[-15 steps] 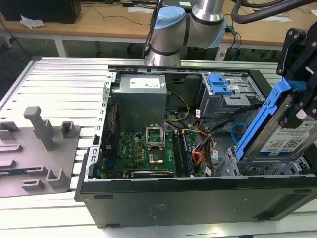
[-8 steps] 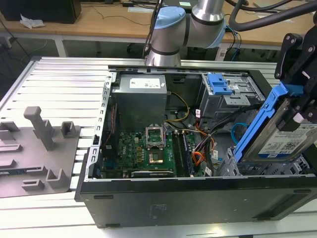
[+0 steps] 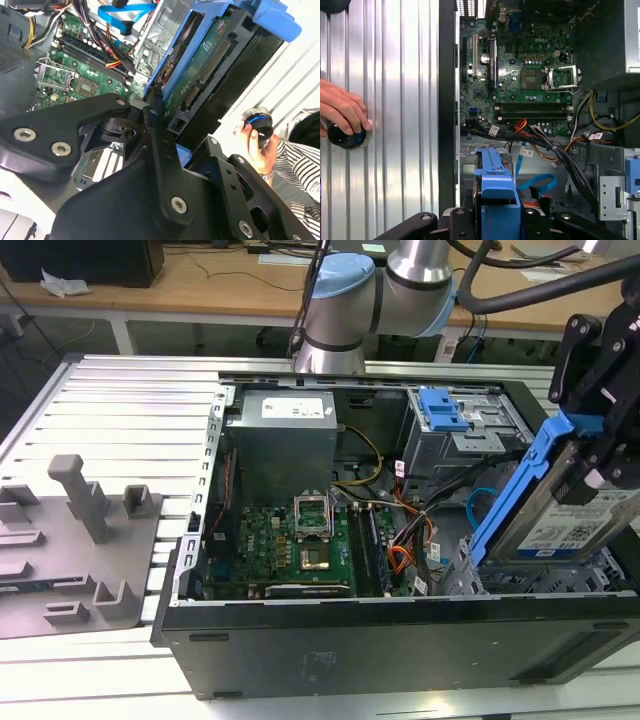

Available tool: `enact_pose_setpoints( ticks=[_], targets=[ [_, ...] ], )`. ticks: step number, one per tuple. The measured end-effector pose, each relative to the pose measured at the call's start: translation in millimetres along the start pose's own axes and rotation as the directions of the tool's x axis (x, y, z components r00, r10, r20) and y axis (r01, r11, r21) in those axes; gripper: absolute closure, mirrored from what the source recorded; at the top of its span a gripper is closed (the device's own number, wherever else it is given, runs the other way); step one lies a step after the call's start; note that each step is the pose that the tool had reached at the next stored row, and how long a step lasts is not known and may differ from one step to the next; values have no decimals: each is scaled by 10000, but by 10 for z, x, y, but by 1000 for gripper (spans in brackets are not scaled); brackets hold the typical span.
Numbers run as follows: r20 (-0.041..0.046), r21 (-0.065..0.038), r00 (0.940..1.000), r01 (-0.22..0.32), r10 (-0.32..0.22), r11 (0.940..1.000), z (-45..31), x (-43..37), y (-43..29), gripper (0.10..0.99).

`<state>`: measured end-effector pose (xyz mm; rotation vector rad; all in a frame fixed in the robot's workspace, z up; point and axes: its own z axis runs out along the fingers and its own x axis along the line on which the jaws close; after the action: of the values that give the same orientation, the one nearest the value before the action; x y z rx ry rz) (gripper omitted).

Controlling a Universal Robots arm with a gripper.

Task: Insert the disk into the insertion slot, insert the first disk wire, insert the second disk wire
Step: 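Insert the disk into the insertion slot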

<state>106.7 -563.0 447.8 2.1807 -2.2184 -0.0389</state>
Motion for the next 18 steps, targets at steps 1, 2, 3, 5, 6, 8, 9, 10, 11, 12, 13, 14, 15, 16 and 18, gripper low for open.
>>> enact_pose_setpoints(
  ticks=[1,2,3,5,6,8,9,10,11,12,13,14,15,16,18],
  targets=[
    [0,0,10000,7,-7,10000,0,-26,-2,725],
    [-2,0,10000,13,-13,10000,-1,-49,-4,725],
    [-2,0,10000,19,-19,10000,-1,-78,-5,725],
    [-1,0,10000,27,-27,10000,0,-111,-5,725],
    [-3,0,10000,32,-32,10000,-1,-137,-6,725],
    [-3,0,10000,33,-33,10000,-2,-184,-4,725],
    [-1,0,10000,34,-34,10000,-1,-215,-4,725],
    [-2,0,10000,33,-33,10000,-1,-240,-3,725],
    [-2,0,10000,34,-34,10000,-2,-262,-3,725],
    [-2,0,10000,36,-36,10000,-2,-271,-3,725],
    [-2,0,10000,39,-39,10000,-1,-275,-4,725],
    [-3,0,10000,52,-52,10000,-2,-282,-5,725],
    [-4,0,10000,64,-64,10000,-2,-285,-10,725],
    [-3,0,10000,67,-67,10000,-2,-286,-12,725],
    [-4,0,10000,68,-68,10000,-3,-289,-22,725]
  ],
)
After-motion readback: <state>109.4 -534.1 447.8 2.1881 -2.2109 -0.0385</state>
